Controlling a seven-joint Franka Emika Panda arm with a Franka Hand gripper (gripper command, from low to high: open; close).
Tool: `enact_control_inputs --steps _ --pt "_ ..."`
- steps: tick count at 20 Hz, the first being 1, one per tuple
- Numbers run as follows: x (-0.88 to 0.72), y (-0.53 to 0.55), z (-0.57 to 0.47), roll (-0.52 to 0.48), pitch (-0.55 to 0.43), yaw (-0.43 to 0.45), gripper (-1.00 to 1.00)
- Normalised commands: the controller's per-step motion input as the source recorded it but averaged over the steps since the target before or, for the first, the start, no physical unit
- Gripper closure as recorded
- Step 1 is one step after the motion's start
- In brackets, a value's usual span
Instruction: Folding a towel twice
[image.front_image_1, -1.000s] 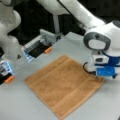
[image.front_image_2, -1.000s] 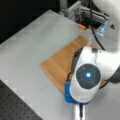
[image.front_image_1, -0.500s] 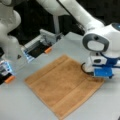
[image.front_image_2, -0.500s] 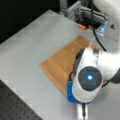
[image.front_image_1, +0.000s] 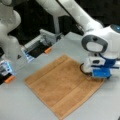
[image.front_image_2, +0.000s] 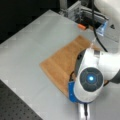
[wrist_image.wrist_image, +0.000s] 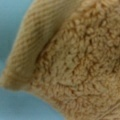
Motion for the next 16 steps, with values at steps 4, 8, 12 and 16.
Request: enact_control_inputs --steps 4,8,12,16 --pt "0.04 -0.11 -0.10 0.060 -0.104 0.118 -1.00" --pt "0.02 -0.13 -0.12 0.076 -0.123 0.099 -1.00" --pt "-0.03 -0.12 -0.12 0.088 -0.126 0.042 -1.00" --pt "-0.07 -0.13 -0.13 0.102 -0.108 0.015 1.00"
